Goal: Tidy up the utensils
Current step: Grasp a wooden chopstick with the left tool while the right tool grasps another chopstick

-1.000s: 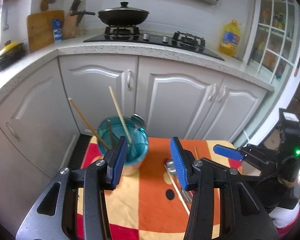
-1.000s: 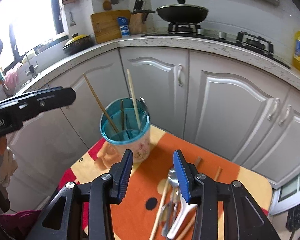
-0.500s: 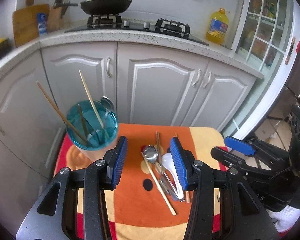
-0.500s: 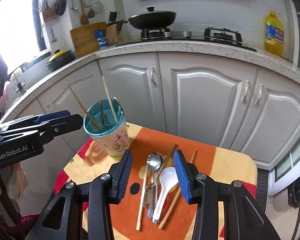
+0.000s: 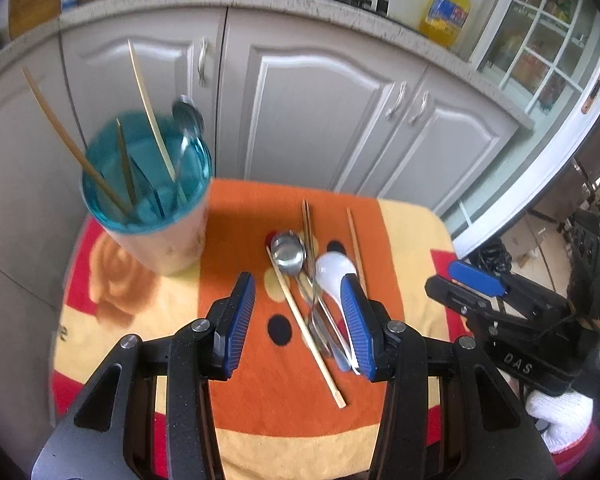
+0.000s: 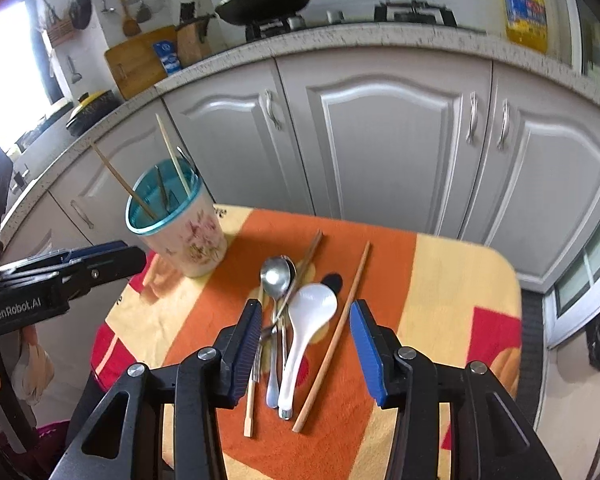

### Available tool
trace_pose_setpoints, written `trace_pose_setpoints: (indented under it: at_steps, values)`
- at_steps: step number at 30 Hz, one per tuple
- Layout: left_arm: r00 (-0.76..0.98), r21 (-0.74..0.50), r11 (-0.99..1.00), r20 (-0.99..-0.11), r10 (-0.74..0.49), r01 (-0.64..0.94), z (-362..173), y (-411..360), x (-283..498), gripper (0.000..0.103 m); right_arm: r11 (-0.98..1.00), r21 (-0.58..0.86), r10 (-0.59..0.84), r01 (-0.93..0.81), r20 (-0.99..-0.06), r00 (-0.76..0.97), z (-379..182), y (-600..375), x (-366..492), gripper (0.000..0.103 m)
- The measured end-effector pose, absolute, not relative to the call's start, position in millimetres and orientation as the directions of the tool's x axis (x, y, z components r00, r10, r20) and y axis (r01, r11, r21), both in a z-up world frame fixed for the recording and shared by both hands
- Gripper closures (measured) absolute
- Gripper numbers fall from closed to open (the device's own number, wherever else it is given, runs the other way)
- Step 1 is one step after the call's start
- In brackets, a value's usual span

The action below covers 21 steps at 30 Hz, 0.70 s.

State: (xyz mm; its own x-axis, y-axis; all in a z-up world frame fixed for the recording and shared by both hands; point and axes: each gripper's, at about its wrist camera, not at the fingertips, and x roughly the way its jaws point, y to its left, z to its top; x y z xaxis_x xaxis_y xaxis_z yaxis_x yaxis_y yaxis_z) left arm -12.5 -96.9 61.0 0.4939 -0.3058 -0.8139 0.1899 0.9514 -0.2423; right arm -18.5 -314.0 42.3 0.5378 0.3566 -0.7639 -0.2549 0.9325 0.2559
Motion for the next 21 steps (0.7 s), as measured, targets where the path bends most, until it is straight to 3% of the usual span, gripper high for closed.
trace_pose_setpoints:
  at_steps: [9, 13, 21]
  values:
    - [0.409, -0.271, 0.941, -0.850, -0.333, 0.202, 32, -116, 8, 0.059, 0.930, 0.314, 0.368, -0.191, -0.792, 0.488, 1, -328, 15, 0.060]
    - [0.390, -0.258, 0.937, -0.858, -0.334, 0.233, 26, -128, 21, 0.059, 0.940, 0.295, 0.341, -0.171, -0.818, 0.464, -17, -328, 43, 0.069]
    - [0.335, -0.253, 0.943, -0.888, -0.316, 0.216, 1, -145, 61, 0.059, 0.949, 0.258, 0.311, -0.181, -0.865, 0.394, -58, -313, 102, 0.078]
